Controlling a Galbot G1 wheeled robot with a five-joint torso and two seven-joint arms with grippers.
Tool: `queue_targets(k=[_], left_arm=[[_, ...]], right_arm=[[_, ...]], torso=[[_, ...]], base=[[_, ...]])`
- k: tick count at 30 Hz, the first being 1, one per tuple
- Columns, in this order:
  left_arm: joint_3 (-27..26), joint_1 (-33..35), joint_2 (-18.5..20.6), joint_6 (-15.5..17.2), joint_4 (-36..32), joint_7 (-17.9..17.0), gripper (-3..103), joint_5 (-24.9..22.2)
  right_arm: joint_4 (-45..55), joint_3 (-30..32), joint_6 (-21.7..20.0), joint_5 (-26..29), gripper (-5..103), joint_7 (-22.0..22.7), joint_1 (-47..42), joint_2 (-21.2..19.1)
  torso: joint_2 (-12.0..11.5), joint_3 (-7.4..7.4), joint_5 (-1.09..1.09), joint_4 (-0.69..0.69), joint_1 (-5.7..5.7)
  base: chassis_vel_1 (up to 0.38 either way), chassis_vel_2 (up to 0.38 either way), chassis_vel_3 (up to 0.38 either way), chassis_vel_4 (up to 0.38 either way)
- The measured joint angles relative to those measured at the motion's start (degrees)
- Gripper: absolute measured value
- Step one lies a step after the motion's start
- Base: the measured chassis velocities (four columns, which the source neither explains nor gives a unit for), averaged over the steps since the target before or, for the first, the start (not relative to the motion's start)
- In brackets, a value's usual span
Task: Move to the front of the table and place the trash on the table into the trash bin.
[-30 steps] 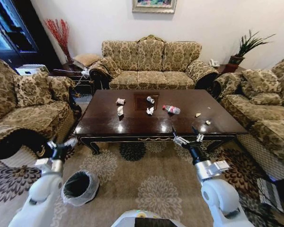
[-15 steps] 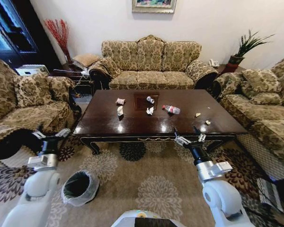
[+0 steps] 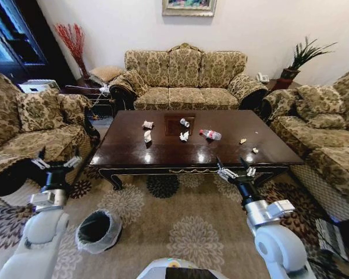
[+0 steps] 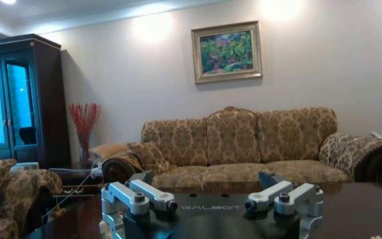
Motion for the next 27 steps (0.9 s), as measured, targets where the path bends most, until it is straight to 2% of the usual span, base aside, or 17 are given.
queue_targets(k=[3, 4, 8, 9, 10, 12, 20, 23, 26, 27], left_arm=[[-0.7, 2.3, 0.1, 4.0, 1.9, 6.6, 100, -1.8], [-0.7, 2.3, 0.1, 4.0, 1.9, 6.6, 100, -1.8], [-1.5, 4.8, 0.2, 8.6, 4.1, 14.1, 100, -3.7], [-1.5, 4.8, 0.2, 8.6, 4.1, 14.1, 100, -3.7], [-1.7, 5.6, 0.2, 9.9, 4.7, 16.3, 100, -4.3], [-1.9, 6.3, 0.2, 11.2, 5.3, 18.3, 100, -4.9], [-1.9, 6.5, 0.1, 11.6, 4.7, 18.4, 100, -5.6], [-1.1, 6.5, -0.6, 11.6, 1.5, 16.3, 100, -7.4], [0.4, 6.6, -2.2, 11.6, -5.1, 11.7, 100, -11.3], [0.4, 6.6, -2.2, 11.6, -5.1, 11.7, 100, -11.3]], right_arm=[[-0.8, -1.2, 0.3, -0.4, 100, 0.9, 1.3, 0.0], [-0.8, -1.2, 0.3, -0.4, 100, 0.9, 1.3, 0.0], [-0.9, -3.2, -0.3, 0.2, 100, 3.1, 3.5, 0.0], [-0.9, -3.2, -0.3, 0.2, 100, 3.1, 3.5, 0.0], [-0.9, -3.5, -0.4, 0.2, 100, 3.1, 3.9, 0.0], [-0.8, -4.3, -0.4, 1.2, 100, 3.3, 4.5, 0.2], [-1.3, -8.1, 1.9, -1.0, 100, 3.3, 3.9, 0.6], [-1.5, -7.2, 1.6, -1.5, 100, 3.7, 3.2, 0.5], [-1.1, -3.7, 0.4, -0.3, 100, 4.7, 2.1, -0.8], [-1.1, -3.7, 0.4, -0.3, 100, 4.7, 2.1, -0.8]], torso=[[0.0, 0.00, 0.00, 0.00, 0.00], [0.0, 0.00, 0.00, 0.00, 0.00], [0.0, 0.00, 0.00, 0.00, 0.00], [0.0, 0.00, 0.00, 0.00, 0.00], [0.0, 0.00, 0.00, 0.00, 0.00], [0.0, 0.00, -0.01, 0.01, 0.00], [0.0, 0.00, 0.00, 0.01, 0.00], [0.0, 0.00, 0.01, 0.00, 0.00], [0.0, 0.00, 0.02, -0.01, 0.00], [0.0, 0.00, 0.02, -0.01, 0.00]], base=[[0.000, 0.000, 0.000, 0.000], [0.000, 0.000, 0.000, 0.000], [0.000, 0.000, 0.000, 0.000], [0.000, 0.000, 0.000, 0.000], [0.000, 0.000, 0.000, 0.000], [0.000, 0.000, 0.000, 0.000], [0.000, 0.000, 0.000, 0.000], [0.000, 0.000, 0.000, 0.000], [0.000, 0.000, 0.000, 0.000], [0.000, 0.000, 0.000, 0.000]])
